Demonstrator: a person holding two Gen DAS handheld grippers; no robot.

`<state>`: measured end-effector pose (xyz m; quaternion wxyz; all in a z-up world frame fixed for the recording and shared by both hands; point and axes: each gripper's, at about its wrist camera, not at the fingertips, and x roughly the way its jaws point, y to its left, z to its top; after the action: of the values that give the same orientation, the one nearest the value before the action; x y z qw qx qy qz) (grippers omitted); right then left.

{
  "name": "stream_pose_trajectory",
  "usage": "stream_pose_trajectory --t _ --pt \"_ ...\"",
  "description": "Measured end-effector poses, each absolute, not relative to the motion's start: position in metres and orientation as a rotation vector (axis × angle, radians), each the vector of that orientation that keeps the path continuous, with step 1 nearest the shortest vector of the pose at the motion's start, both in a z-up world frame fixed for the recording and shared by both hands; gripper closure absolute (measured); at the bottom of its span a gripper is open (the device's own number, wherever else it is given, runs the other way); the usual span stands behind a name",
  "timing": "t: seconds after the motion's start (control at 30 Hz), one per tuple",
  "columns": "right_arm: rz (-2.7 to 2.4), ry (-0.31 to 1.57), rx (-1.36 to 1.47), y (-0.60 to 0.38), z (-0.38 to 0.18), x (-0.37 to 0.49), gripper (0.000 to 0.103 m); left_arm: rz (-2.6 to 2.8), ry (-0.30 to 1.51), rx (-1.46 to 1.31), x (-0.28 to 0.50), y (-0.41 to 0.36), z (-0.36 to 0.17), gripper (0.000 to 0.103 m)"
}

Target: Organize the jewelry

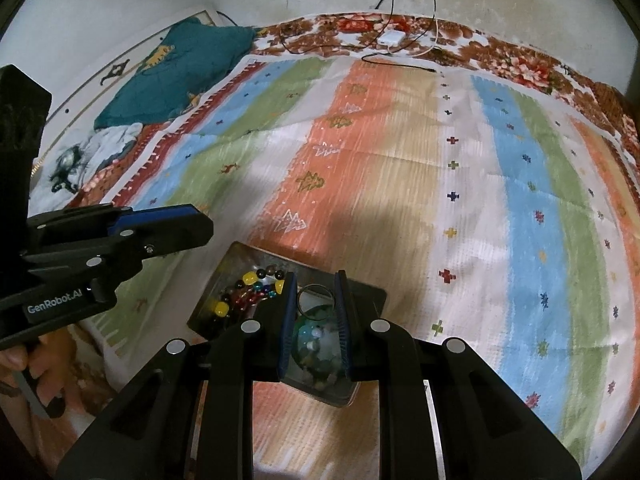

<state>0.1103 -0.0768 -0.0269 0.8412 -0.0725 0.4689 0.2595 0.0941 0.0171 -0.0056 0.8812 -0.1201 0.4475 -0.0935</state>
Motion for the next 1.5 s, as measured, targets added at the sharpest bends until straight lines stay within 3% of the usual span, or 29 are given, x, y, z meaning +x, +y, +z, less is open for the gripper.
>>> stream_pose_trajectory --t 0.07,0.13,0.4,0.63,0.77,0.83,1.0,1.23,1.5 --pt "0.544 1.000 -0.151 -0.077 -0.029 0.110 0.083 -0.204 0.938 -0.264 0.096 0.018 -0.007 0.082" --pt "0.532 1.003 -0.150 -0.078 -0.030 0.110 0.069 -0.207 0.946 -0.280 0.098 0.019 -0.009 0.073" --pt "0.499 0.977 -0.138 -0.090 -0.025 0.103 0.046 -0.180 0.939 -0.295 0.095 0.027 -0.009 0.060" --pt "0.481 0.949 -0.128 -0.101 -0.019 0.094 0.034 -0.177 0.930 -0.302 0.083 0.030 -0.009 0.054" --pt "0.483 0.938 -0.125 -0.107 -0.017 0.086 0.027 -0.177 0.926 -0.297 0.076 0.030 -0.009 0.045" --pt "0.483 0.935 -0.125 -0.109 -0.017 0.084 0.024 -0.179 0.923 -0.297 0.071 0.031 -0.010 0.039" --pt "0.489 0.917 -0.118 -0.115 -0.016 0.074 0.016 -0.175 0.907 -0.271 0.062 0.029 -0.008 0.011" --pt "0.493 0.885 -0.079 -0.124 -0.011 0.065 0.006 -0.170 0.909 -0.237 0.051 0.028 -0.012 0.006" --pt "0.506 0.848 -0.075 -0.132 -0.009 0.050 0.005 -0.183 0.855 -0.174 0.033 0.022 -0.008 0.006"
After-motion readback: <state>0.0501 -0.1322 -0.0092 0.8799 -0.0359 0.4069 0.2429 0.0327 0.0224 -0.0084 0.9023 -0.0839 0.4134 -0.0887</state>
